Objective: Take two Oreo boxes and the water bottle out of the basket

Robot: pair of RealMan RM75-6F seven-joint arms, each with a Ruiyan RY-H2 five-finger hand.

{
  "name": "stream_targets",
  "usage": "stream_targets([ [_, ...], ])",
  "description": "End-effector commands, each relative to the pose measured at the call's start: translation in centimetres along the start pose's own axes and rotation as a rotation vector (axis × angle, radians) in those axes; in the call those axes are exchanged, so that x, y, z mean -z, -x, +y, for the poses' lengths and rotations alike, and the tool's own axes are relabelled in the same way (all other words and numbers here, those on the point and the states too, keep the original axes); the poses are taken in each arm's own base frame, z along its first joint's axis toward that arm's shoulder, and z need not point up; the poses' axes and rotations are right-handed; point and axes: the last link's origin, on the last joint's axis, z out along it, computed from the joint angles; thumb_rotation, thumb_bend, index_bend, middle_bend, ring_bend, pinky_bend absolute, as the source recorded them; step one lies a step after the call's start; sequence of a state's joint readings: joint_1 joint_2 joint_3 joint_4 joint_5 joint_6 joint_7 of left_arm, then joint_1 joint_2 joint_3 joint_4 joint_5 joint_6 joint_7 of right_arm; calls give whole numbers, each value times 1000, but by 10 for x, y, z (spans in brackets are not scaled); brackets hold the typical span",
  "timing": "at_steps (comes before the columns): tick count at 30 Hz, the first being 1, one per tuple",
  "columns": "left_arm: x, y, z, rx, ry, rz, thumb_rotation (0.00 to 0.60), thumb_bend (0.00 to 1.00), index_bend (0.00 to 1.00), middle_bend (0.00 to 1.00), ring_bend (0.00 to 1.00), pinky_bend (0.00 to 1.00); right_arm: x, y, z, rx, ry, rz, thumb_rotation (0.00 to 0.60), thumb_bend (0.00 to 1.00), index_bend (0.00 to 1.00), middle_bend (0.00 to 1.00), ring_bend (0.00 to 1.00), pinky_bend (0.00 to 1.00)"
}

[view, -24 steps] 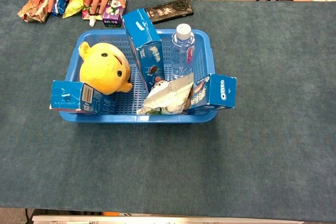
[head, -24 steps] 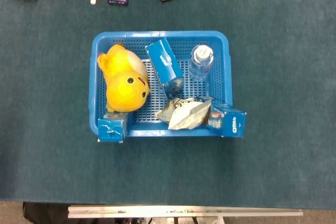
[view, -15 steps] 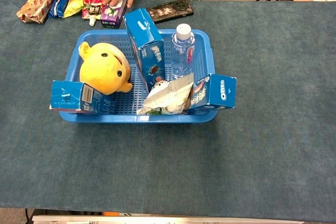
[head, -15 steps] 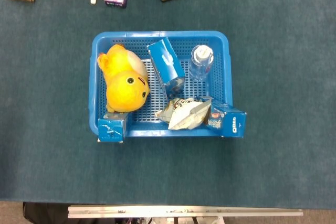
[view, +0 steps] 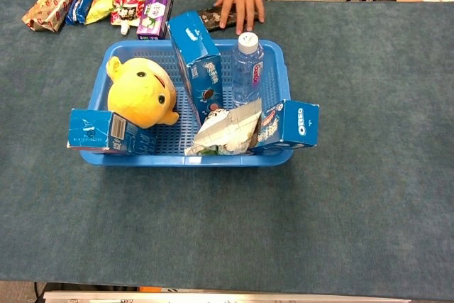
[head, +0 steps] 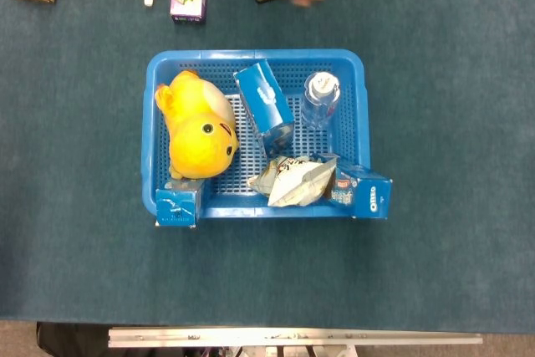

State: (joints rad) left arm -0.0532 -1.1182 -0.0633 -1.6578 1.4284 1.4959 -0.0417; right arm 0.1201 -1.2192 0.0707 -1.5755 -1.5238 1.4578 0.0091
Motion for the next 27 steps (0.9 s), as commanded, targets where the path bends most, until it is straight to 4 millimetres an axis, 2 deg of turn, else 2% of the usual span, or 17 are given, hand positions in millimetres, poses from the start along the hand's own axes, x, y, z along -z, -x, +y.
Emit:
stream_targets([
  [1,0,0,0,-1,-1,0,600,381,481,514,440,533,-1,0,-2,-13,-8,0,600,135,387,335,371,472],
  [7,0,1,0,-2,-4,-3,600,380,481,514,440,533,-9,1,-16,-72,-61,-10,600,134,387,335,371,472],
  [14,0,1,-2,0,-9,-4,600,380,482,515,440,533,-26,-1,-52,-161,-198,-40,600,124,387,335,371,472],
  [22,0,0,-4,5,-17,-3,600,380,481,515,440,533,-41,-10,-94,-259,-340,-127,600,5,386,335,366,472],
  [27,0,1,-5,6,-21,-6,600,380,481,515,440,533,-47,-14,-109,-318,-390,-202,600,0,387,329,354,473],
])
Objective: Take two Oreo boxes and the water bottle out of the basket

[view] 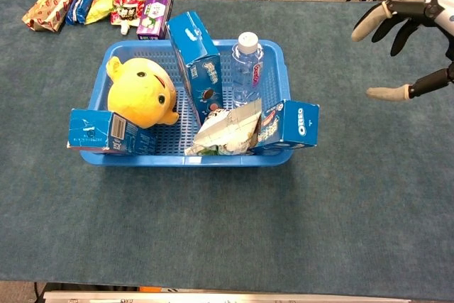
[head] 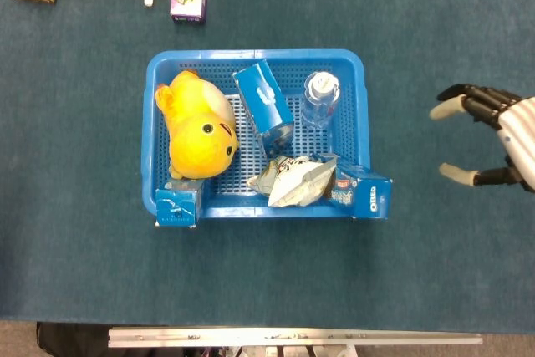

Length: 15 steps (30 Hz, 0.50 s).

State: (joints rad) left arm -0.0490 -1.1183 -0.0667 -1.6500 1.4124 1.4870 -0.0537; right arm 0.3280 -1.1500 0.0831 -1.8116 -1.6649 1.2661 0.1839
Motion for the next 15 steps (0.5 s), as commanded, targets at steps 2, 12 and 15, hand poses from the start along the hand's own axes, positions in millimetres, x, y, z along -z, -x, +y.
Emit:
stream_targets([
  [2,0,1,0,0,-2,-2,600,380,481,515,440,533,-10,-3,-9,-89,-30,-74,600,0,387,325,348,473],
  [12,-1,2,-2,2,-9,-6,600,380,481,515,440,533,-25,10,-22,-199,-80,-261,600,0,331,289,315,472],
  [15,0,1,-3,3,-11,-6,600,380,481,515,440,533,-28,13,-27,-223,-102,-301,600,0,325,285,311,472],
])
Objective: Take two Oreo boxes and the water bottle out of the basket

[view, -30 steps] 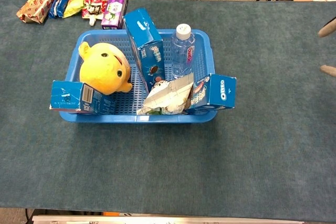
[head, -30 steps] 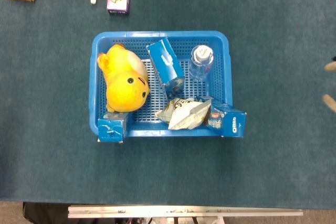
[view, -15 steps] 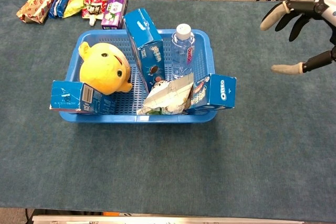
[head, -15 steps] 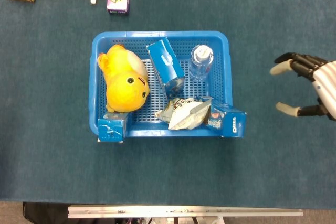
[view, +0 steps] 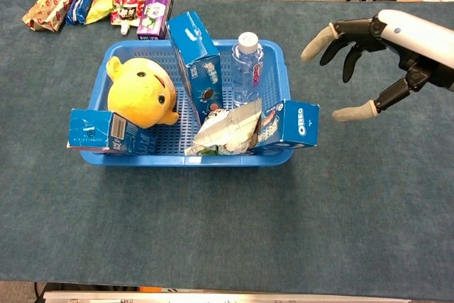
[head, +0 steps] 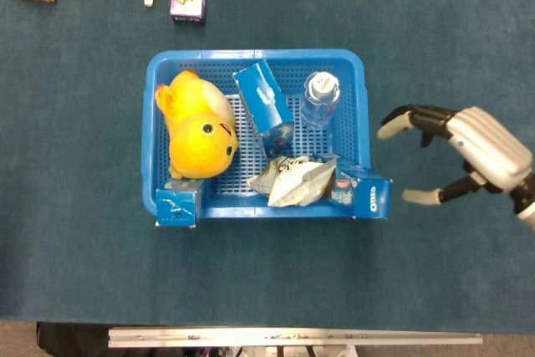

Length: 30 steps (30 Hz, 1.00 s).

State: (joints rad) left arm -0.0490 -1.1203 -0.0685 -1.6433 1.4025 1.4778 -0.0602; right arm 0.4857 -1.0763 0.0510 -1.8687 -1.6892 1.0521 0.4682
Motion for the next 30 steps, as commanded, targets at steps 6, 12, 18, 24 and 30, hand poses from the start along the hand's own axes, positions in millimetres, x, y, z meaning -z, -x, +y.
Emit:
stream_targets([
  [6,0,-1,-1,1,-2,2,600,380,481,515,440,533,-6,3,-11,-56,-50,-82,600,0,323,285,311,472],
  [12,0,0,-1,-2,-4,-1,600,380,481,515,440,533,-6,6,-16,-65,-67,-137,600,0,320,285,311,472],
  [18,0,0,-1,-1,-4,0,600,380,481,515,440,533,-10,11,-21,-35,-82,-197,600,0,320,285,311,472],
  [24,0,-1,-1,0,-4,3,600,380,481,516,440,533,-17,15,-24,55,-90,-243,600,0,320,285,311,466],
  [30,0,-3,0,1,-2,9,600,380,481,516,440,533,-25,23,-26,130,-97,-269,600,0,320,285,311,466],
])
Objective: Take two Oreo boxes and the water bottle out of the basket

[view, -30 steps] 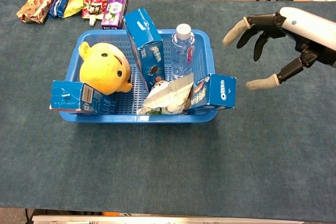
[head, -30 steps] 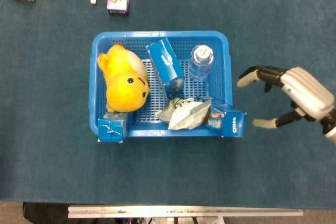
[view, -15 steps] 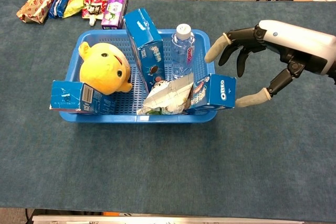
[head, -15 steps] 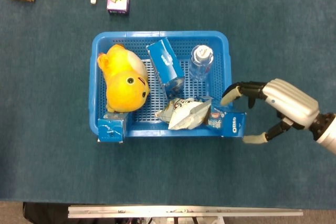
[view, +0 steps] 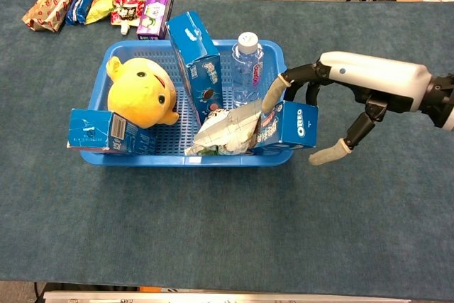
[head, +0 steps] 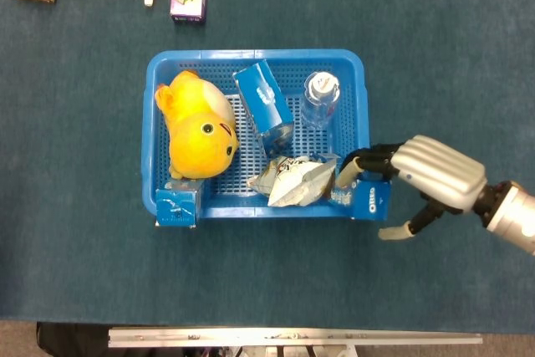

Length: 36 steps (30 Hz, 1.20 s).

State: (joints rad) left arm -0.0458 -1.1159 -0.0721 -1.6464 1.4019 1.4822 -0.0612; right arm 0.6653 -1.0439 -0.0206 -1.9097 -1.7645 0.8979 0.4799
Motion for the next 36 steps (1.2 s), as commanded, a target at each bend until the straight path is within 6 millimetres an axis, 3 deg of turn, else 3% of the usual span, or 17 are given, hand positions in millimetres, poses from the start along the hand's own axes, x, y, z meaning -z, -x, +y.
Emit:
stream_targets([
  [1,0,-1,0,1,1,3,600,380,481,516,440,533,-7,3,-2,38,-2,-15,600,0,320,285,311,466],
  [10,1,-2,1,4,6,5,600,380,481,517,440,533,-17,11,0,63,7,23,600,0,320,305,321,466],
  [18,2,-2,1,2,5,2,600,380,481,517,440,533,-19,11,8,129,16,143,600,0,324,399,435,465],
  [29,2,-2,1,2,4,1,600,380,481,517,440,533,-18,11,18,168,46,253,600,63,510,559,613,550],
  [36,2,-2,0,1,2,-1,600,380,481,518,440,533,-15,3,19,110,65,291,600,86,542,585,641,560],
])
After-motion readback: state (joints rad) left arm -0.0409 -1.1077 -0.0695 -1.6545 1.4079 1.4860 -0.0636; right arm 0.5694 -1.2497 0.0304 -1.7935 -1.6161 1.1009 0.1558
